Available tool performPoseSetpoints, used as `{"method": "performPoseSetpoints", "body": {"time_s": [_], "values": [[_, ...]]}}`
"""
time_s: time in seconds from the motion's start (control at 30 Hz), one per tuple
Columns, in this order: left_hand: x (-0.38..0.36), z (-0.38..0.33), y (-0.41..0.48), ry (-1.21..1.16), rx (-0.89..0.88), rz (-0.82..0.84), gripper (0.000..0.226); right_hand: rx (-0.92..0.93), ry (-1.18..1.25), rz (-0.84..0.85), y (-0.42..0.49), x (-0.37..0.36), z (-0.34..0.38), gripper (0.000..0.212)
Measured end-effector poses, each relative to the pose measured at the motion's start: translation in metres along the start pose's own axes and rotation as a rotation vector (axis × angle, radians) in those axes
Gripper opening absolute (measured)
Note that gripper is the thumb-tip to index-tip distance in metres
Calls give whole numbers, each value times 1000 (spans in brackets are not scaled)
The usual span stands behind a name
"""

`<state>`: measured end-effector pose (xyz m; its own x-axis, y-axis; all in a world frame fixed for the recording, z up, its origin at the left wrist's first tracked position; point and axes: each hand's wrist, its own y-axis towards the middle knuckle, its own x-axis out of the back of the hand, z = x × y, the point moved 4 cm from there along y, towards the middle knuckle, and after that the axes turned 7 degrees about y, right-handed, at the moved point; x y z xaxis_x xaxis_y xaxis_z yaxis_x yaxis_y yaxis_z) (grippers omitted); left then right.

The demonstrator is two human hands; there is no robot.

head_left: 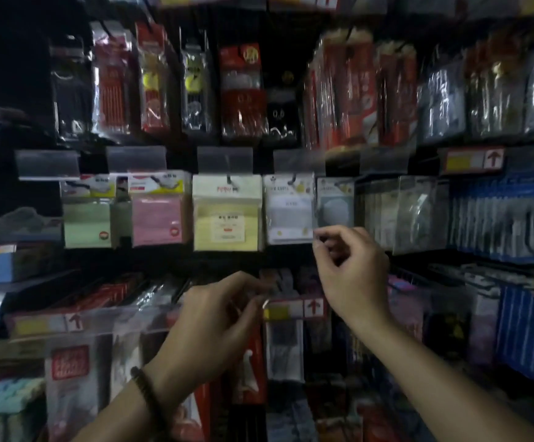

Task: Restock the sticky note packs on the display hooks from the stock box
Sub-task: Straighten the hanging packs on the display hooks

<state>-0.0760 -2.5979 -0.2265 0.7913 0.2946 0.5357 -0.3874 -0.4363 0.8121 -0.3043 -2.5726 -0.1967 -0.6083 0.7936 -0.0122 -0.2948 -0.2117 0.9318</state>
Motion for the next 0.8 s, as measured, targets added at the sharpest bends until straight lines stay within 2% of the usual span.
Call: {"method": "performPoseSetpoints", "body": {"time_s": [0.07, 0.17, 0.3, 0.4, 0.6, 0.7, 0.8], "values": [[-7, 6, -34, -82, 10, -18, 9, 42, 67, -9, -33, 16, 5, 4], [-38, 16, -94, -145, 58, 56, 8, 42, 148, 82, -96, 32, -5, 7], [-98, 38, -189, -114, 156, 304, 11, -98, 122, 268, -203, 47, -50, 17], [-147, 61, -263, -159, 293, 495, 23, -329, 162, 305, -298, 59, -97, 34], [-250, 116, -406, -165, 552, 819, 15, -1006, 31, 422, -511, 58, -197, 50], [-290, 138, -457, -113, 614, 957, 15, -1243, -25, 551, -601, 48, -228, 40], [-320, 154, -490, -71, 686, 1061, 11, -1358, -112, 726, -666, 27, -254, 31]]}}
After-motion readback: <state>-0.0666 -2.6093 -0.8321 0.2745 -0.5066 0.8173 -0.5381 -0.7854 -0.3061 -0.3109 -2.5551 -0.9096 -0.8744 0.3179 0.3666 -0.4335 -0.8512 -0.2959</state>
